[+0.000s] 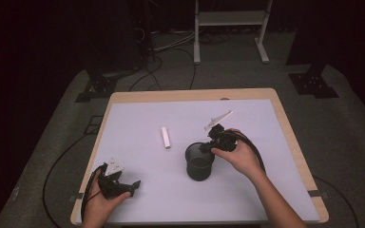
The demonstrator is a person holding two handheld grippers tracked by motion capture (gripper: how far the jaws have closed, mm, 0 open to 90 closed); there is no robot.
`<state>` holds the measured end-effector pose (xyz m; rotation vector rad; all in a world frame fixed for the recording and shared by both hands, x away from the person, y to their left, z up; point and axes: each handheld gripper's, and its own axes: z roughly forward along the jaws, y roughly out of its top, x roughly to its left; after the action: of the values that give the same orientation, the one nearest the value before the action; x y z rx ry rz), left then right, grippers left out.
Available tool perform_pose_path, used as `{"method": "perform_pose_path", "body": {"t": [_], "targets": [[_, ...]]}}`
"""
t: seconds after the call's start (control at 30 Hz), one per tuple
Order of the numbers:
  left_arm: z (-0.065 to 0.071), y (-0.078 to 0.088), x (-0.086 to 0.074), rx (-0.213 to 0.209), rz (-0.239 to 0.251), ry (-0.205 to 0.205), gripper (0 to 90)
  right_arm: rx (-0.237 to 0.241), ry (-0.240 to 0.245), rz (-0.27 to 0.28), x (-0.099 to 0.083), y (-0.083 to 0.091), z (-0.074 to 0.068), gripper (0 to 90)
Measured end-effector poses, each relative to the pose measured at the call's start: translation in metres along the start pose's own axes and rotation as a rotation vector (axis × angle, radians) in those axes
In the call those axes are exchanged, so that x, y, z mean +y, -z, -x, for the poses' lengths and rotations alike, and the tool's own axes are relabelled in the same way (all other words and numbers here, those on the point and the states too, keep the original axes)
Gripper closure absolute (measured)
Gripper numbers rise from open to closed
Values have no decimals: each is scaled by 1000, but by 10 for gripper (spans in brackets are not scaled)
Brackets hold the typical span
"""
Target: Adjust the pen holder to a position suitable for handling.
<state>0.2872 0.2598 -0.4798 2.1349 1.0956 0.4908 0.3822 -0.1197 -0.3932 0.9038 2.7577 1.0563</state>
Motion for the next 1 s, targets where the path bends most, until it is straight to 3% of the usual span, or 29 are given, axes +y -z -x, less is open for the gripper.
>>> {"method": "perform_pose_path", "body": {"t": [0.37,0.83,1.0], "targets": [[0,0,0,0,-1,-1,25,34,27,-15,0,-12,-12,808],[0,0,0,-1,-3,-1,25,33,35,-18,0,-16,-15,809],[0,0,0,0,0,1,24,40,33,11,-1,-11,-14,725]]}}
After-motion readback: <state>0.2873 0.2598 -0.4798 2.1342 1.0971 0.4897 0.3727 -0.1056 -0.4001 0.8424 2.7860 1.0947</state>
